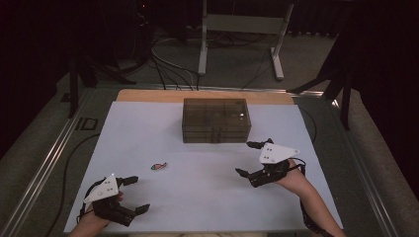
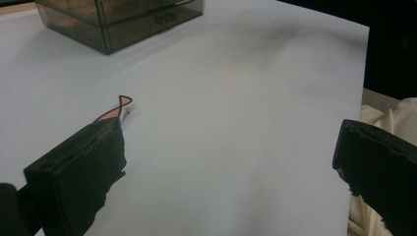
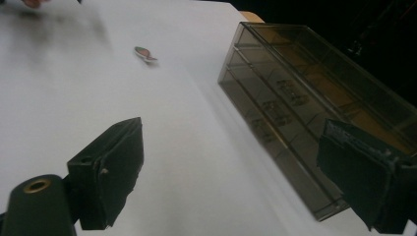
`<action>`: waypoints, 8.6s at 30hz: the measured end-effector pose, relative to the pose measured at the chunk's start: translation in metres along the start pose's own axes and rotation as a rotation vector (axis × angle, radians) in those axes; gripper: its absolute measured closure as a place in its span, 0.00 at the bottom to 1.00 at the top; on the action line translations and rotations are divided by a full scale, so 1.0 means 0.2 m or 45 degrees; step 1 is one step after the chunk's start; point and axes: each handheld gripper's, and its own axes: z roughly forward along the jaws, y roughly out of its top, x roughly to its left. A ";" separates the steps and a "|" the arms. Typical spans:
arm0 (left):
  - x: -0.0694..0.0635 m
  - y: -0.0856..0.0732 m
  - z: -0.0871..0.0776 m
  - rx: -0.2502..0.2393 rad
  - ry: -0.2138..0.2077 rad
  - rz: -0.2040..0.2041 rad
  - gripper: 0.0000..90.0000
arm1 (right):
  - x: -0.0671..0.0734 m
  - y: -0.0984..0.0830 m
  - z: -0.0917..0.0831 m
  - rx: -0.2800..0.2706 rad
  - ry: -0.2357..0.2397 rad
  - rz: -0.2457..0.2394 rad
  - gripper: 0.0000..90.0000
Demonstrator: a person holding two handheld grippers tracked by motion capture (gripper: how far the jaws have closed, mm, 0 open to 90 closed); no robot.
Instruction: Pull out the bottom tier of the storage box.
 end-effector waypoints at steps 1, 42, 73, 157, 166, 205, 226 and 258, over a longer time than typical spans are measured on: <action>0.00 0.00 0.00 0.000 0.000 0.002 0.00 | 0.00 0.00 0.01 0.004 -0.001 -0.006 0.12; 0.00 -0.01 0.01 0.012 -0.005 0.000 0.00 | 0.07 -0.03 0.50 0.387 -0.301 -0.355 0.21; 0.01 -0.01 0.00 0.005 -0.005 -0.015 0.00 | 0.19 -0.08 0.78 0.672 -0.608 -0.850 0.38; 0.01 -0.02 0.00 0.018 0.007 -0.014 0.00 | 0.20 -0.11 0.90 0.791 -0.651 -1.074 0.88; 0.01 -0.02 -0.01 0.020 0.006 -0.009 0.00 | 0.24 -0.12 0.87 0.789 -0.626 -1.087 0.88; 0.01 -0.02 0.00 0.031 0.008 -0.007 0.00 | 0.06 0.01 0.54 0.434 -0.027 -0.447 0.14; 0.01 -0.02 0.00 0.030 0.005 -0.011 0.00 | -0.21 -0.01 0.35 0.327 0.241 -0.328 0.21; 0.01 -0.03 0.00 0.036 0.009 -0.012 0.00 | -0.42 -0.13 0.53 0.399 0.241 -0.515 0.86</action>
